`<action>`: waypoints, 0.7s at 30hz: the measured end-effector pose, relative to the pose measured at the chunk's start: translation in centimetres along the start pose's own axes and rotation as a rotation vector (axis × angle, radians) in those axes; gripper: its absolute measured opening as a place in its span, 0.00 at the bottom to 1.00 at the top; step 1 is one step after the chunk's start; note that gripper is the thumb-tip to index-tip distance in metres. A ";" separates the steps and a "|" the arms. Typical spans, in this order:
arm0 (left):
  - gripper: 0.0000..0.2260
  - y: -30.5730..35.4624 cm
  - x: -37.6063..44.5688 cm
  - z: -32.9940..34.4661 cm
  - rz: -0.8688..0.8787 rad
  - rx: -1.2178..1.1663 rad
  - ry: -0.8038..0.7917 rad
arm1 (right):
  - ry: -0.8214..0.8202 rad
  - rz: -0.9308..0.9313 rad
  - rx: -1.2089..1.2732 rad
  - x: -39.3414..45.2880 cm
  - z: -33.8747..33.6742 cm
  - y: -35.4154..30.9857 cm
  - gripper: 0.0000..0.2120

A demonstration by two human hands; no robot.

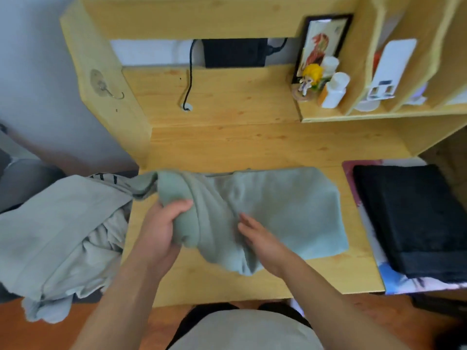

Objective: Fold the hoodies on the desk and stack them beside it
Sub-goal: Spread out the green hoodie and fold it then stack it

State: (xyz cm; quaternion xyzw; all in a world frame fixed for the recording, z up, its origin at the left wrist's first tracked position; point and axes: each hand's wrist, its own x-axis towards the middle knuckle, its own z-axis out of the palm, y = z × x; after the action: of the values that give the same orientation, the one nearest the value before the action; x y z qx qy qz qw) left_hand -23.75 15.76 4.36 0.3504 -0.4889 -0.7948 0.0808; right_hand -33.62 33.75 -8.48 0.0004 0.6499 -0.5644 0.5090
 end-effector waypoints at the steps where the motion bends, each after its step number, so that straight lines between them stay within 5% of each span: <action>1: 0.16 0.1 0.1 2.7 0.028 0.075 -0.046 | 0.000 -0.014 0.149 -1.4 -2.3 -0.9 0.23; 5: 0.29 -5.1 1.6 15.3 0.142 0.632 -0.206 | 0.173 -0.085 0.424 -5.1 -13.6 -2.7 0.23; 7: 0.34 -10.8 2.8 20.5 0.052 0.840 -0.282 | 0.252 -0.081 0.440 -5.7 -18.4 -2.5 0.23; 10: 0.24 -18.4 3.6 24.3 -0.094 1.229 -0.444 | 0.241 0.042 0.363 -4.4 -21.8 -1.2 0.22; 12: 0.18 -20.4 2.6 23.9 0.019 1.186 -0.445 | 0.291 0.114 0.284 -3.2 -22.1 -0.6 0.25; 15: 0.22 -20.7 -0.3 20.0 0.377 1.123 -0.261 | 0.428 0.125 -0.017 -1.5 -20.8 -0.5 0.40; 17: 0.25 -21.5 -1.6 16.0 0.599 1.239 0.015 | 0.514 0.138 -0.306 -1.1 -19.4 -0.5 0.31; 19: 0.36 -21.9 -2.3 12.5 0.403 1.224 0.259 | 0.549 0.104 -0.408 -1.6 -18.7 -0.7 0.21; 21: 0.48 -22.0 -2.1 10.9 0.142 1.075 0.322 | 0.591 0.012 -0.434 -2.3 -18.9 -1.2 0.10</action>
State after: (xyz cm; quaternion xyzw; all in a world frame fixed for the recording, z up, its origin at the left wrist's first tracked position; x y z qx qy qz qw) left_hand -24.38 35.80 -10.02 0.4253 -0.8288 -0.3631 0.0178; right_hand -45.76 48.51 -9.01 0.0590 0.8735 -0.3858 0.2909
